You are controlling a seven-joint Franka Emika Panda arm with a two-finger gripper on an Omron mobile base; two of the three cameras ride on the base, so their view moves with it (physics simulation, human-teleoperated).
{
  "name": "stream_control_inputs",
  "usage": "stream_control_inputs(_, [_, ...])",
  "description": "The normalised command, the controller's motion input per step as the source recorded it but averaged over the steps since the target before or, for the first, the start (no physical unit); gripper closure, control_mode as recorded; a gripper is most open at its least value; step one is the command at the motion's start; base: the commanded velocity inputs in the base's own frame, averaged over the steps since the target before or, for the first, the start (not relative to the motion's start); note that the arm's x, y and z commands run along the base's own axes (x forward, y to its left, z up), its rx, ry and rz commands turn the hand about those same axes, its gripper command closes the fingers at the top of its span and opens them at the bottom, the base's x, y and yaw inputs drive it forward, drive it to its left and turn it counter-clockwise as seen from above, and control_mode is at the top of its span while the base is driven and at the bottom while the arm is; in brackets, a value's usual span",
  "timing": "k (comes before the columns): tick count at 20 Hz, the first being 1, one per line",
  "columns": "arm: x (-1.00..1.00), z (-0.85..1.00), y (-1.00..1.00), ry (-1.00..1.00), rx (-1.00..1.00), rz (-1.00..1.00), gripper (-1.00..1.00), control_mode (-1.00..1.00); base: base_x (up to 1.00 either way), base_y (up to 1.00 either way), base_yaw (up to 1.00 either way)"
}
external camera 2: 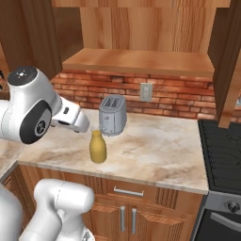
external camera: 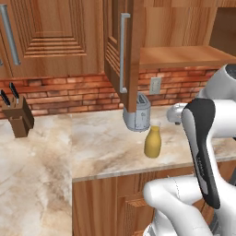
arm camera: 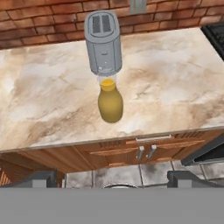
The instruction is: There is a tray on the dining counter. Grab the cup, mug, and pitcher and place them on the tray. The pitcher may be placed next to the tray if it cannot fit the tray.
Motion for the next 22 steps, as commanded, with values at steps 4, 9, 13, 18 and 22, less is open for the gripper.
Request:
stream_control_inputs(4, [0.28,-0.25,0.00,0.18,0.00,0.04,-1.00,-1.00,0.00,0.00,0.00])
stream_control_inputs(9, [0.26,-0.29,0.00,0.10,0.00,0.02,-1.00,-1.00,0.00,0.00,0.00])
stream_control_inputs(13, [0.25,-0.32,0.00,0.00,0.00,0.01,-1.00,-1.00,0.00,0.00,0.00])
stream_control_inputs(18, [0.29,-0.26,0.04,0.00,-0.03,0.03,-1.00,-1.00,0.00,0.00,0.00])
stream_control_inputs(22, [0.30,-0.13,0.19,0.00,-0.08,0.08,-1.00,-1.00,0.00,0.00,0.00])
